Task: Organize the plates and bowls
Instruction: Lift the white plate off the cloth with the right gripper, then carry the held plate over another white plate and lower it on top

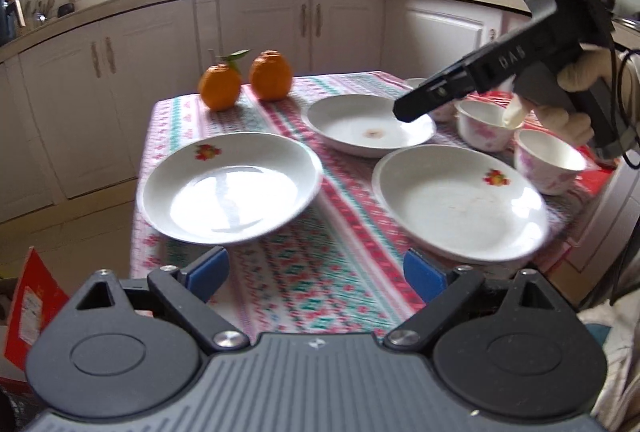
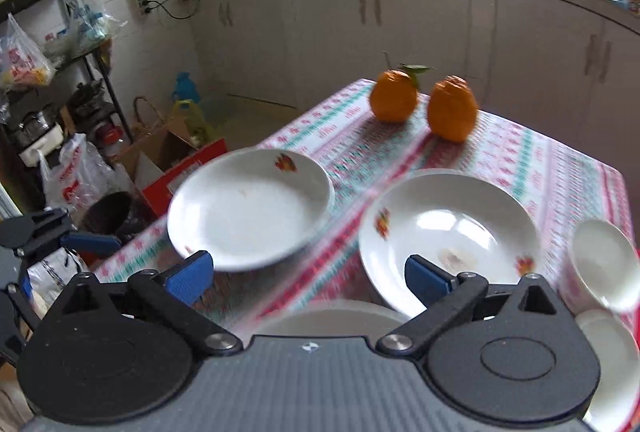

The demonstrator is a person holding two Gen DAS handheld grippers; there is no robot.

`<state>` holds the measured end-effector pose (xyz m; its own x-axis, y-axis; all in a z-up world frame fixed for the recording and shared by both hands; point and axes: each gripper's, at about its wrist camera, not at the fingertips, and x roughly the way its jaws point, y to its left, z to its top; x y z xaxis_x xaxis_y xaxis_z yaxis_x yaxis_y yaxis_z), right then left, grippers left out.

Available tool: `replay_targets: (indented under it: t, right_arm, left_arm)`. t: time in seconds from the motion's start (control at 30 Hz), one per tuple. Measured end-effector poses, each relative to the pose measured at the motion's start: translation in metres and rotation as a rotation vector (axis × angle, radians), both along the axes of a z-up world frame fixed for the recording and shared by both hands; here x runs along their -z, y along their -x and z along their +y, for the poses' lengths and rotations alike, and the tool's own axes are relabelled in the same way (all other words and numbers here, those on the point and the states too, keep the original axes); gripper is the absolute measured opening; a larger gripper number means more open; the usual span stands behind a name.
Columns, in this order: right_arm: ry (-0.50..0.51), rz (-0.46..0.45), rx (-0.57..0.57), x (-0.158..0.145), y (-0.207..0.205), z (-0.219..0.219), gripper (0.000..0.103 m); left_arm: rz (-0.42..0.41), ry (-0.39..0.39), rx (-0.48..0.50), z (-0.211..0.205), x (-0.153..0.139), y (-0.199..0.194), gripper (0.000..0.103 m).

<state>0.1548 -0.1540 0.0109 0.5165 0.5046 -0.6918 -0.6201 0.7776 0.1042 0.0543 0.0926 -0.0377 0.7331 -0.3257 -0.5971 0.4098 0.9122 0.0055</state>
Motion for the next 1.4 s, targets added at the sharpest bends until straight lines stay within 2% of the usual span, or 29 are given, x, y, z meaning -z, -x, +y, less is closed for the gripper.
replay_targets:
  t: [0.2,0.47,0.87,1.03,1.4]
  right_arm:
    - [0.046,0.017,0.052,0.01,0.024,-0.037,0.103]
    - [0.058,0.109,0.119,0.029,0.024,-0.065,0.103]
    - [0.066,0.199,0.13,0.051,0.005,-0.072,0.103]
    - [0.076,0.226,0.117,0.056,-0.005,-0.072,0.102]
    - [0.074,0.304,0.068,0.068,-0.02,-0.072,0.085]
  left_arm:
    - [0.048,0.038,0.078,-0.025,0.011,-0.001,0.094]
    - [0.068,-0.048,0.189,-0.061,0.031,-0.002,0.094]
    - [0.1,-0.072,0.289,-0.082,0.042,-0.009,0.094]
    - [0.097,-0.066,0.3,-0.086,0.041,-0.013,0.094]
    - [0.108,-0.056,0.329,-0.094,0.044,-0.021,0.094]
